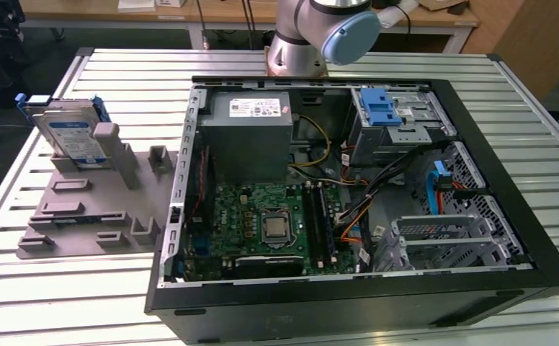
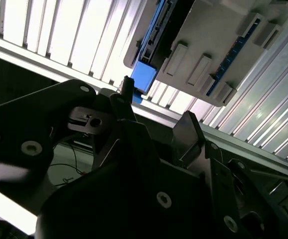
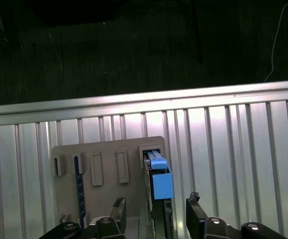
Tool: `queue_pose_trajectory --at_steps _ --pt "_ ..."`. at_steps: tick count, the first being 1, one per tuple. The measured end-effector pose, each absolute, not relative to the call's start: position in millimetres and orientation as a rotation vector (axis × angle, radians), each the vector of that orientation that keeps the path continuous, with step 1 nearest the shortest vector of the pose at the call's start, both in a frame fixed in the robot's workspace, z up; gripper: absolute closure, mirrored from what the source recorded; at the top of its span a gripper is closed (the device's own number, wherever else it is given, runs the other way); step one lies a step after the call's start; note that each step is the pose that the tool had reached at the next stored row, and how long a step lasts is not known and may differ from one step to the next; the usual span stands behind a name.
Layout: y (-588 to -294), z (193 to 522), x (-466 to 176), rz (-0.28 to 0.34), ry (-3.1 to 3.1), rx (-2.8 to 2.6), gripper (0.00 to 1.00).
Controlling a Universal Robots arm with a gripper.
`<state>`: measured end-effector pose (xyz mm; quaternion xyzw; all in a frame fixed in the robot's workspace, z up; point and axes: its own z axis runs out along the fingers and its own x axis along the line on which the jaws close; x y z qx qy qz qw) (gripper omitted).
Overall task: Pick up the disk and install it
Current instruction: 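Pick up the disk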
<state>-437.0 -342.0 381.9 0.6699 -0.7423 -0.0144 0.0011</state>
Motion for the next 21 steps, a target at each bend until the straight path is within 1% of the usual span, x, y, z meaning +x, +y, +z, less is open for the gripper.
queue_pose_trajectory --at_steps 21 --pt "-341.8 375.9 -437.0 -0.045 -2.331 2.103 0.41"
